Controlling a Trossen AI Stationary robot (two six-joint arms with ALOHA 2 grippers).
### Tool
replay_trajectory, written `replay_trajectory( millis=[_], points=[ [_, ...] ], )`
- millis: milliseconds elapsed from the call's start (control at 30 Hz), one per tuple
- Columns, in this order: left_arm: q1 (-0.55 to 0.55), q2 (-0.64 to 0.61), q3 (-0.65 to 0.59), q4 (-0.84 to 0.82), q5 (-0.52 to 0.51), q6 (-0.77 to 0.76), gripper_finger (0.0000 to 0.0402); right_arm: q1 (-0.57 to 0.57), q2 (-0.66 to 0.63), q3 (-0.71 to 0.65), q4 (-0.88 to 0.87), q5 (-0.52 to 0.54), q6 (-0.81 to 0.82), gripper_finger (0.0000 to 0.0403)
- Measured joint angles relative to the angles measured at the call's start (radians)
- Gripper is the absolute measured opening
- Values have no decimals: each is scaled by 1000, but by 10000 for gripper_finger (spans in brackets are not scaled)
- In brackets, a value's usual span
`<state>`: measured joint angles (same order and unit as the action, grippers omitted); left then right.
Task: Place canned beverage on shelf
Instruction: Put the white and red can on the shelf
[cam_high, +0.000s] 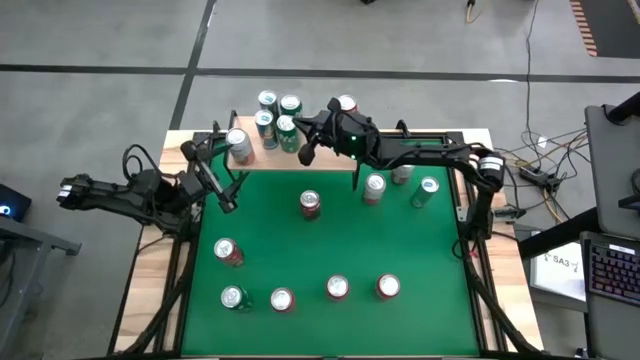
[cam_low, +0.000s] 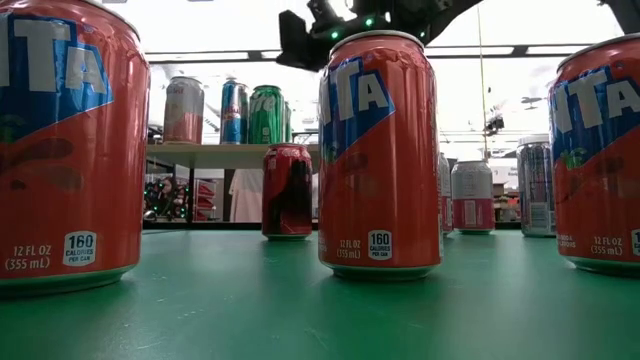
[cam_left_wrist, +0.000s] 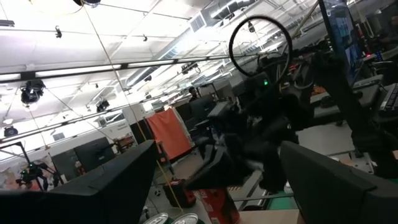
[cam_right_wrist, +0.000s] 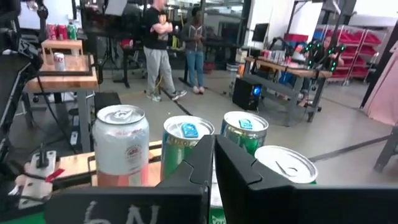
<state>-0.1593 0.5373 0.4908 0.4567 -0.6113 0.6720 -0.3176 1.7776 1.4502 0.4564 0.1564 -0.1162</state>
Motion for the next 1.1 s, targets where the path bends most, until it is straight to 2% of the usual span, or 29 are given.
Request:
replay_trajectory(
  millis=[800, 1100],
  points=[
    [0, 0, -1, 0, 1, 0, 326, -17, 39, 0, -39, 3, 8, 9],
    [0, 0, -1, 0, 1, 1, 326, -16, 37, 0, -74, 54, -13, 9]
  ],
)
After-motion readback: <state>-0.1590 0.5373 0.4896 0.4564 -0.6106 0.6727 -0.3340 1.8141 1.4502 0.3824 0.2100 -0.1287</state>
